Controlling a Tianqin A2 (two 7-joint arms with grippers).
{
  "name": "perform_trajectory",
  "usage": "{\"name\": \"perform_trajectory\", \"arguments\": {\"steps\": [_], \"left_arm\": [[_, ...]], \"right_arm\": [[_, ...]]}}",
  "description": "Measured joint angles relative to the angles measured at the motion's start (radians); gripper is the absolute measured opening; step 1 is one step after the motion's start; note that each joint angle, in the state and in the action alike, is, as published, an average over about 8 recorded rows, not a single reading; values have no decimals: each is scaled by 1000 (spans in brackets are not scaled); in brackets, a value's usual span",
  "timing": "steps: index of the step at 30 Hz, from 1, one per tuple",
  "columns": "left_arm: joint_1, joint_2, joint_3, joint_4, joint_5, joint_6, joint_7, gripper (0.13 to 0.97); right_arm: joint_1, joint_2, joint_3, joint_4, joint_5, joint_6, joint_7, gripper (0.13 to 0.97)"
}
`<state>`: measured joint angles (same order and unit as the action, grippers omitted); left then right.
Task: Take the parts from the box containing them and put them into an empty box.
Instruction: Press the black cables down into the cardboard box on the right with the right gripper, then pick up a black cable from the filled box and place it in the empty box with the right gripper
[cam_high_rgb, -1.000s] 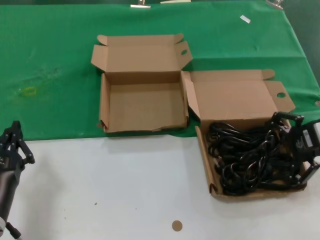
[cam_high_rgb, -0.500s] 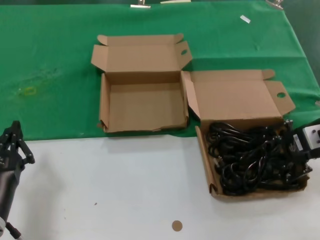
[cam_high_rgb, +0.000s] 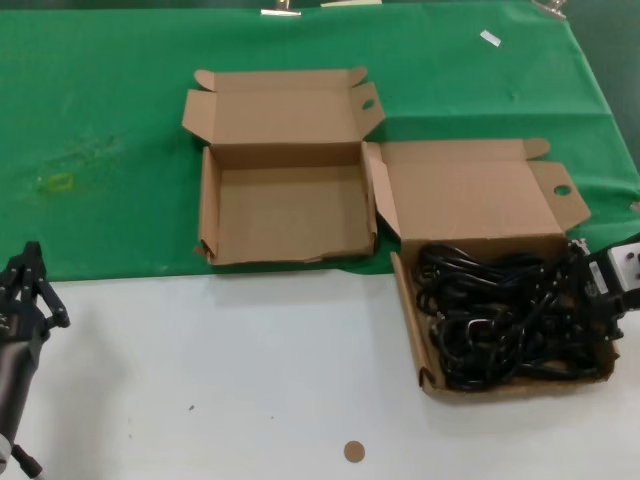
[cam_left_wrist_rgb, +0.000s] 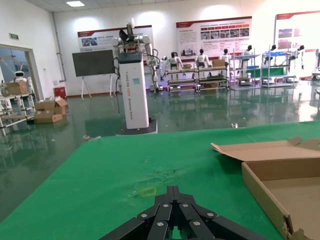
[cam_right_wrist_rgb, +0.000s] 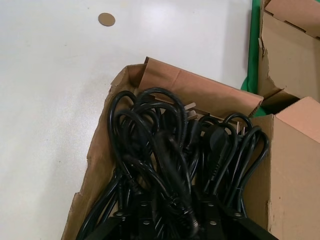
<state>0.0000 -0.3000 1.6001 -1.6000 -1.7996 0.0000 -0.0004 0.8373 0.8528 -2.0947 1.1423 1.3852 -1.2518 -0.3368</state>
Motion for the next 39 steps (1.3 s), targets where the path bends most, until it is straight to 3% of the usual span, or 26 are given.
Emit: {"name": "perform_trajectory", "arguments": {"steps": [3, 12, 26, 39], "left_arm": [[0, 0, 0, 0, 0, 0, 0, 144], [0, 0, 0, 0, 0, 0, 0, 144], [0, 0, 0, 0, 0, 0, 0, 144], [0, 0, 0, 0, 0, 0, 0, 144]], "right_arm": [[-2, 3, 3, 10, -4, -1, 9, 332], [-4, 18, 12, 59, -9, -20, 64, 220], [92, 16, 17, 140, -37, -84, 159, 178], [204, -84, -1, 184, -58, -96, 239, 176]]}}
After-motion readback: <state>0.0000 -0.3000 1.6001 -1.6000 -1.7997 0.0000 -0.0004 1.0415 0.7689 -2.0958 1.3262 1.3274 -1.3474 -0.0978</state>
